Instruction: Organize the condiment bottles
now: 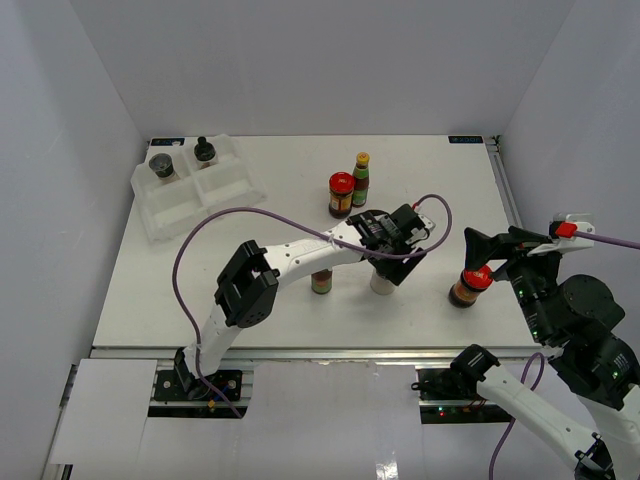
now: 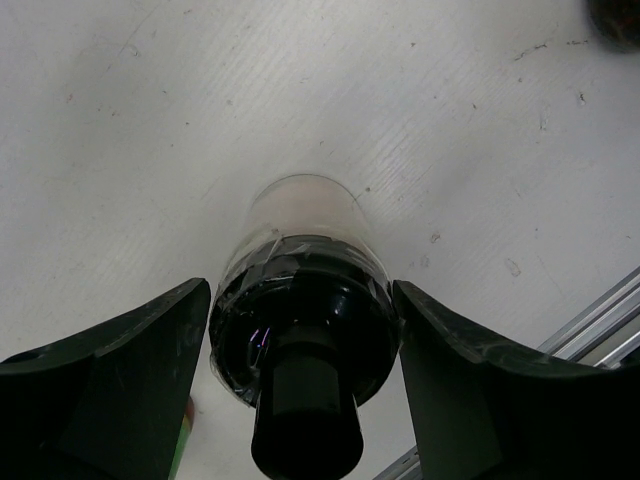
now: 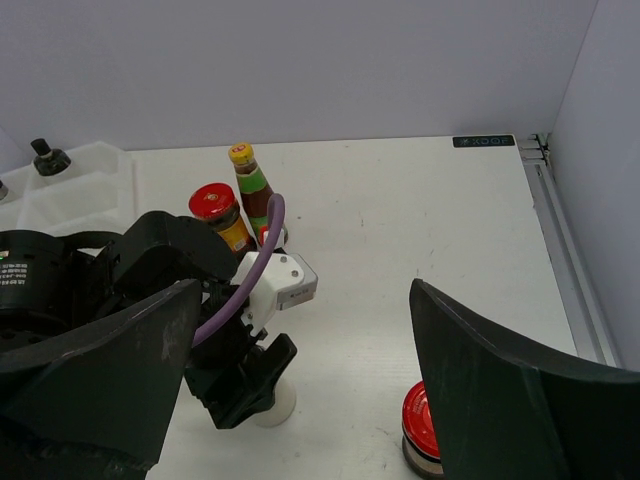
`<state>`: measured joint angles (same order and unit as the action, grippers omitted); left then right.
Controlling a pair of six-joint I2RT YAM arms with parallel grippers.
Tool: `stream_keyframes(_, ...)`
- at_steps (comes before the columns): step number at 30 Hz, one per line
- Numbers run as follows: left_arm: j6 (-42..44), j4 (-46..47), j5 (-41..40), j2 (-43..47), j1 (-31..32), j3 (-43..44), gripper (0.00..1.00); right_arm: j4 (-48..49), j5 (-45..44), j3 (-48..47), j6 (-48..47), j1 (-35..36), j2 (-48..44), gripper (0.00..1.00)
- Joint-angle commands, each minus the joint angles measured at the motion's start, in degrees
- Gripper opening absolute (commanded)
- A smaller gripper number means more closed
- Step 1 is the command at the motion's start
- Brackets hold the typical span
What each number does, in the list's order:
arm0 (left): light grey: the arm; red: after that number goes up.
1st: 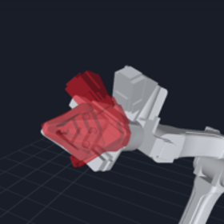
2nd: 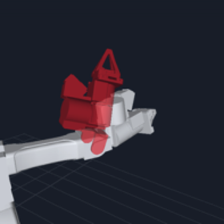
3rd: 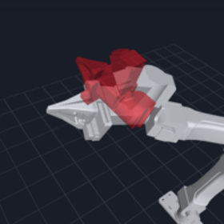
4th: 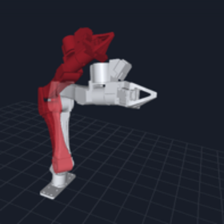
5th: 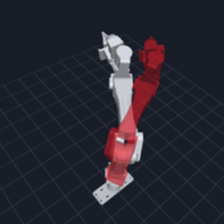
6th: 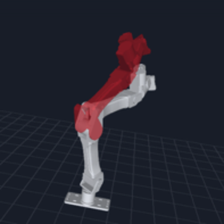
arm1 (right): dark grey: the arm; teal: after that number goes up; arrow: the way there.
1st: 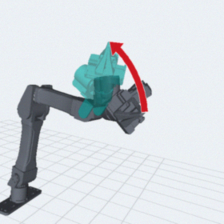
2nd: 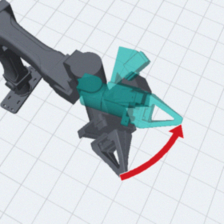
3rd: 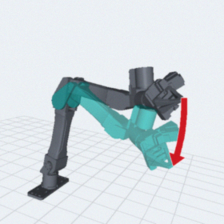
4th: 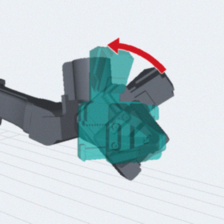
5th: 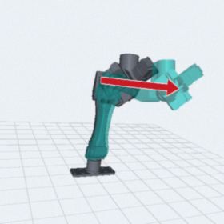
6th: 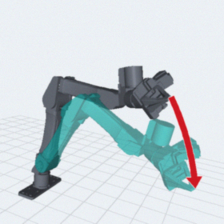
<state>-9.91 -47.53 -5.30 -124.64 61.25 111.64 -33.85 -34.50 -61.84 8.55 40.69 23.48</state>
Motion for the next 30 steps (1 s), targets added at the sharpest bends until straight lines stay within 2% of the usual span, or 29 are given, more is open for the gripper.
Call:
stream_keyframes(1, -1.04, -0.91, -0.46, 0.10, 0.09, 2.49, 0.83, 0.96, -1.37, -1.71, -0.99, 0.32, -1.12, 0.91)
stream_keyframes(5, -1.01, -1.07, -0.74, 0.10, 0.09, 2.95, 0.76, 0.96, -1.62, -2.10, -1.08, 0.29, -1.47, 0.91)
stream_keyframes(8, -1.25, -1.56, -1.12, 0.10, 0.14, 3.85, 0.45, 0.85, -1.53, -2.40, -1.26, 0.31, -1.55, 0.91)
stream_keyframes(10, -1.96, -2.44, -1.48, 0.01, 0.09, 5.21, 0.34, 0.72, -1.53, -2.76, -1.26, 0.27, -1.59, 0.91)
stream_keyframes(11, -2.28, -3.83, -1.74, -0.15, 0.09, 6.38, 0.23, 0.71, -1.42, -2.92, -1.31, 0.33, -1.49, 0.91)
stream_keyframes(14, -2.95, -7.29, -2.94, -0.44, 0.09, 11.02, 0.04, 0.59, -1.14, -3.62, -1.32, 0.27, -1.21, 0.91)
stream_keyframes(16, -3.08, -10.83, -5.92, -0.51, 0.09, 17.53, 0.00, 0.38, -0.54, -4.43, -1.18, 0.27, -0.60, 0.91)
stream_keyframes(21, -0.85, -11.81, -14.87, 2.70, -0.45, 27.02, 0.00, -0.65, 0.62, -6.19, -0.33, 0.35, 0.15, 0.91)
stream_keyframes(25, -0.05, -7.03, -21.93, 9.22, -5.04, 25.02, 0.00, -0.87, 1.00, -6.31, 0.21, 0.28, -0.48, 0.91)
stream_keyframes(30, 3.47, -1.69, -26.93, 13.03, -12.47, 23.37, 0.00, -1.36, 1.53, -5.75, 0.83, 0.35, -1.06, 0.91)
